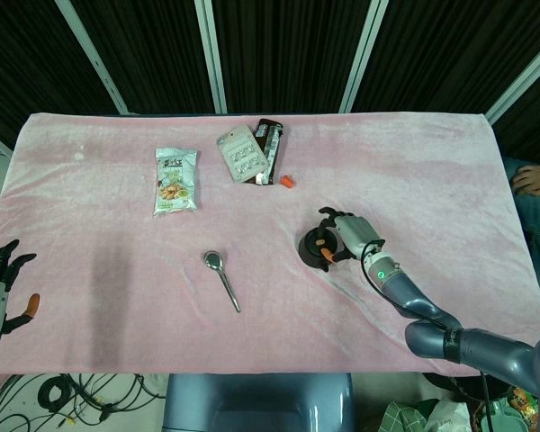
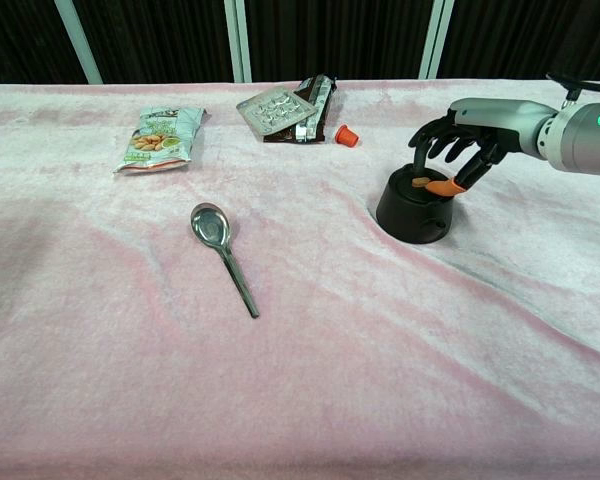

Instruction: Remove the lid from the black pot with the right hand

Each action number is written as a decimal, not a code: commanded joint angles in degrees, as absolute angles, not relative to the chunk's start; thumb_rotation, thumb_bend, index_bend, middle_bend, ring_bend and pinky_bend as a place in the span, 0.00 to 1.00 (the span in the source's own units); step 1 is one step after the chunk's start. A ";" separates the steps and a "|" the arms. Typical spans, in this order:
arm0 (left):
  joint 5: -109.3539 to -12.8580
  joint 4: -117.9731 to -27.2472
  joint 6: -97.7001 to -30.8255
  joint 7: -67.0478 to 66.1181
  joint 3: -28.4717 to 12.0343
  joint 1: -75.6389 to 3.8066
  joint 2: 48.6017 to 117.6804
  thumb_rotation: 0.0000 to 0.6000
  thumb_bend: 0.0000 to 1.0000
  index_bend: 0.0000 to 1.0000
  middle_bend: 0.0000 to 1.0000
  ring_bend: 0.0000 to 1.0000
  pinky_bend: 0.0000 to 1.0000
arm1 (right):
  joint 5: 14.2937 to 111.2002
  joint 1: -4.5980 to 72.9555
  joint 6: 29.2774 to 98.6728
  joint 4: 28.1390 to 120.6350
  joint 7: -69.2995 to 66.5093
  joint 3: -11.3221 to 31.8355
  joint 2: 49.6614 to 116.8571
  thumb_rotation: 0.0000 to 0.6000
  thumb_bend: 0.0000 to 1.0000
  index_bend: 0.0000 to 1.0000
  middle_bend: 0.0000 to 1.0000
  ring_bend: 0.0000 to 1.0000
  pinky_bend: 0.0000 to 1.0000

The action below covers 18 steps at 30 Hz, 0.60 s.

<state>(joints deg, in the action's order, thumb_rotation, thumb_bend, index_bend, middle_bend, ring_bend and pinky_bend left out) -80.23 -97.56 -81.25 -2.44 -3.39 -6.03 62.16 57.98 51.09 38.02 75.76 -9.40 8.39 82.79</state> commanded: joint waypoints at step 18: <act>-79.98 -97.65 -81.07 -2.45 -3.43 -6.10 62.06 1.00 0.42 0.17 0.00 0.00 0.04 | 57.65 51.39 35.53 72.71 -9.34 9.61 85.08 1.00 0.32 0.57 0.11 0.18 0.18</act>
<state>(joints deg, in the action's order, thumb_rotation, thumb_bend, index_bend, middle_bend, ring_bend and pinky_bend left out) -79.97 -97.65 -81.07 -2.45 -3.43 -6.10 62.06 57.72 51.33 35.65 72.83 -9.35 9.54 84.99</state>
